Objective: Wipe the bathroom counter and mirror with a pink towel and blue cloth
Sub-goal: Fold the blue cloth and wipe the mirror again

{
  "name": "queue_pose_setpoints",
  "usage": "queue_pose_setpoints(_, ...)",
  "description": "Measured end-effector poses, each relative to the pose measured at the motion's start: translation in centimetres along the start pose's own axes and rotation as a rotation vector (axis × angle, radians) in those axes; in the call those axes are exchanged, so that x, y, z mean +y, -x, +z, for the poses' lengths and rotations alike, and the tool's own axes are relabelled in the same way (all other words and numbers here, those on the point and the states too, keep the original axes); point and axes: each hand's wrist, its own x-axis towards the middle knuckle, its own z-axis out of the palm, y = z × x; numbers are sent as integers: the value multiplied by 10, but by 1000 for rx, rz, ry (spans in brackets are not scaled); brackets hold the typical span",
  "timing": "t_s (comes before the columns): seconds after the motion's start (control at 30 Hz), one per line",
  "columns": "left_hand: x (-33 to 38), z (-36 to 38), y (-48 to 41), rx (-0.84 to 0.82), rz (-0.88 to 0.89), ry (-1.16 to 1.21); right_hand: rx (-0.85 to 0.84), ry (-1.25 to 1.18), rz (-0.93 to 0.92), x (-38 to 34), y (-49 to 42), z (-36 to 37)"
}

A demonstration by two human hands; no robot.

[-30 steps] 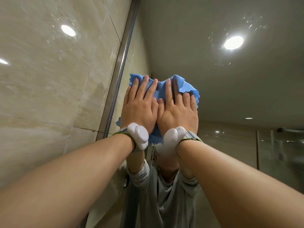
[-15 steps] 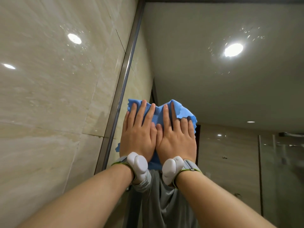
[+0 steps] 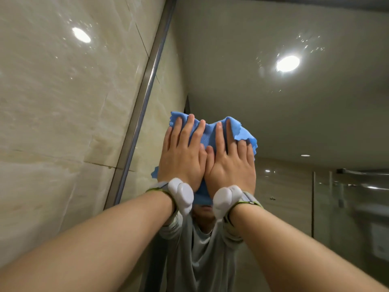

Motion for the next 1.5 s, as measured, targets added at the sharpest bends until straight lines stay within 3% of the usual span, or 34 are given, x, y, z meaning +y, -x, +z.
queue_pose_setpoints(0.53, 27, 5, -67, 19, 21, -24, 56, 22, -72, 36, -69, -12)
queue_pose_setpoints(1.5, 66, 18, 3, 37, 58, -50, 25, 5, 15, 70, 12, -11)
